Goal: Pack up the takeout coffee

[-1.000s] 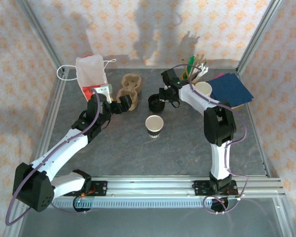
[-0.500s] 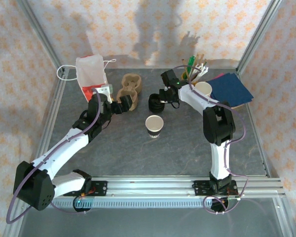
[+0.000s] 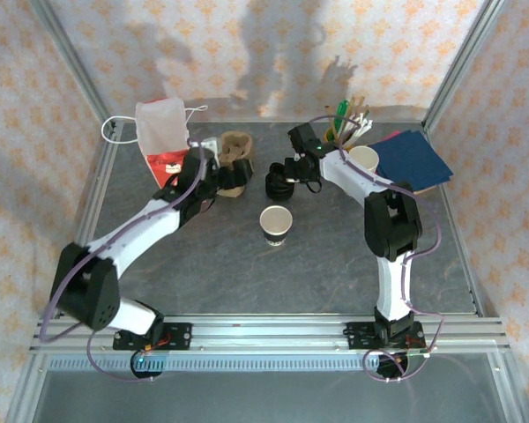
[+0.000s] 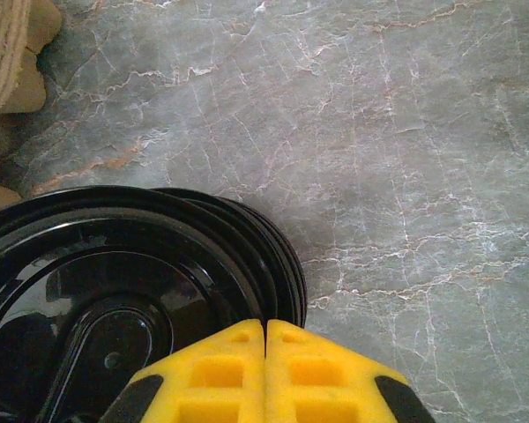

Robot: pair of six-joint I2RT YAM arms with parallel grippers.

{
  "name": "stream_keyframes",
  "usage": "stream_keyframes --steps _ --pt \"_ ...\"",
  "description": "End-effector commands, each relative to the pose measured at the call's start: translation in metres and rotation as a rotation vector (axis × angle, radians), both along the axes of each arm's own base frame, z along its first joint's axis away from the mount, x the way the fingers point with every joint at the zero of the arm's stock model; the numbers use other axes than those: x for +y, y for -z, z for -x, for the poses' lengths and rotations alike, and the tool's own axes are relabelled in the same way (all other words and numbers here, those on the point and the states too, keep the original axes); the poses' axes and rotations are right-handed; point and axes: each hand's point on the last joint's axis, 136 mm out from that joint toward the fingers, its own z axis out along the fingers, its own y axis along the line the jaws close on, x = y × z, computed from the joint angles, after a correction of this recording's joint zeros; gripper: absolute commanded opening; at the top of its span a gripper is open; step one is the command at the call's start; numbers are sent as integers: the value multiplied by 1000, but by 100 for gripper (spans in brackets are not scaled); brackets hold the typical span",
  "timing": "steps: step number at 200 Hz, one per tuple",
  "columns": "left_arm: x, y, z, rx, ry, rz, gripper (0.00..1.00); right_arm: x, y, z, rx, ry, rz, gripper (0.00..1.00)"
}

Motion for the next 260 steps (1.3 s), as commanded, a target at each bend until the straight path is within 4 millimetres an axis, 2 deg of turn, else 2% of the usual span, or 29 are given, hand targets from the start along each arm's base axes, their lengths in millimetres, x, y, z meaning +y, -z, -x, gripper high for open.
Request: stream_keyframes --steps 1,18,53,104,119,120,128,152,175,177,182,225,260 --pt "-26 14 -12 99 58 16 90 0 -20 2 -42 1 -11 3" --pt "-40 24 -27 151 75 33 80 0 -20 2 -42 1 -15 3" --pt "-62 39 -47 195 101 112 68 1 -21 1 -48 0 -16 3" --pt "-82 52 -59 229 140 190 64 0 -24 0 -55 -1 -14 3" --pt "-87 47 -59 224 164 215 64 -1 -23 0 -56 0 -11 3" --pt "-88 54 -59 238 164 210 64 -1 -23 0 -56 0 -11 2" --pt "-87 63 -60 259 156 203 64 -2 -21 -1 -54 4 -6 3" --pt "-85 60 -60 247 144 195 63 -4 -19 -1 -46 7 -6 2" --pt "-82 65 -59 242 136 189 63 -7 -29 -5 -62 20 -25 3" --pt "-81 54 -58 223 139 195 64 -8 -30 -5 -65 23 -26 3" --pt "-81 49 -58 215 142 197 64 -10 -33 -7 -71 31 -31 3" --pt "-82 46 -60 209 148 181 64 -24 -39 -12 -84 81 -48 6" --pt "-82 47 -61 210 151 173 64 -35 -31 -12 -76 120 -17 11"
